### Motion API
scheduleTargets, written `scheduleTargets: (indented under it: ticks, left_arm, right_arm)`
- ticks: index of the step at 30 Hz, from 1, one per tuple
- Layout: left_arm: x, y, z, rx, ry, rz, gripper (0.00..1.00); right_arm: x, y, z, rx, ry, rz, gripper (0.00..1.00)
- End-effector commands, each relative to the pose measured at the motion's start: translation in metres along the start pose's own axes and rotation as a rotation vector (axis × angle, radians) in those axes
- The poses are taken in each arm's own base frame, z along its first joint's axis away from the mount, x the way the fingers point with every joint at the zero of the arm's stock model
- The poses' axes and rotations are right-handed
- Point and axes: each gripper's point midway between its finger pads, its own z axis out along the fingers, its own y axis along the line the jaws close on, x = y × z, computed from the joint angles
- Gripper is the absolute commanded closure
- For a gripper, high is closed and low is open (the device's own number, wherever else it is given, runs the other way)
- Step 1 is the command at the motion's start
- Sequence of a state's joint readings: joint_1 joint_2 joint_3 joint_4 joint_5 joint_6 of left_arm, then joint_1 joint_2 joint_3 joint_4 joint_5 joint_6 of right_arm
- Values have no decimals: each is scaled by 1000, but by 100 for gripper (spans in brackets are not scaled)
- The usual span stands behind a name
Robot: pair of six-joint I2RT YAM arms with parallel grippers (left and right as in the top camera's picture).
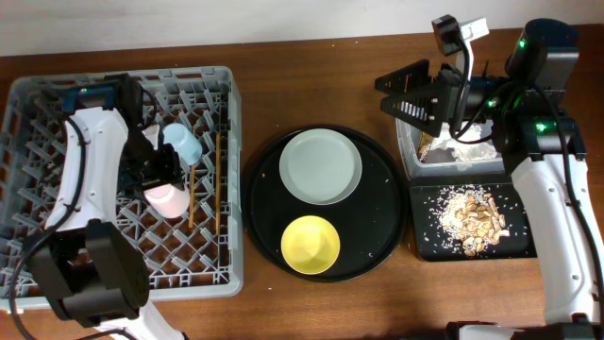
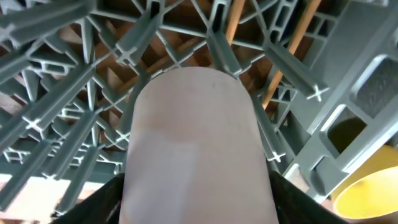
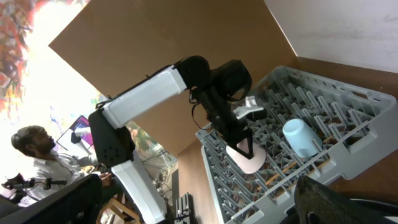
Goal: Sort waste into correct bins and load items into the dishwasher rack
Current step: 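Place the pink cup in the dish rack with the left gripper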
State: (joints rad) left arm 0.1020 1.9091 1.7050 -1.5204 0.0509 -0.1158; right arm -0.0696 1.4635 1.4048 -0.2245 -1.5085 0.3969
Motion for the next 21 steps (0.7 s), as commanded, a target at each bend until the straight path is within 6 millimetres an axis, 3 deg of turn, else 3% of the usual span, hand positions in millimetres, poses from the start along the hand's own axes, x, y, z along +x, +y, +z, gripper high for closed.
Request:
scheduleTargets:
  ticks: [1,2,8,9,11,13,14,15,17,21]
  left_arm:
    - [0,1,-1,-10,-13,-8,16]
    - [0,1,-1,-10,-13,-9,1]
    - [1,1,-4,-8,-23,-8,1]
    - [1,1,-6,-6,-32,-8,10]
    - [-1,2,-17,-13,-83,-7,43]
    - [-7,0,-44,0,-176,-4,81]
    - [-5,0,-51,4,-201,-19,94]
    - [1,0,-53,3,-193,-19,100]
    - [1,1,-45,0,-178,-20,100]
    - [-1,3,-2,-6,-143,-41,100]
  right_arm:
    - [0,0,-1,4,-3,4,1]
    - [0,0,-1,4,-3,4,1]
    - [0,0,-1,4,-3,4,1]
    - [0,0,-1,4,-3,4,1]
    - [0,0,-1,4,-3,4,1]
    - [0,0,-1,4,-3,4,1]
    - [0,0,-1,4,-3,4,1]
    - [0,0,-1,4,-3,4,1]
    - [0,0,-1,4,-3,4,1]
    - [0,0,-1,4,-3,4,1]
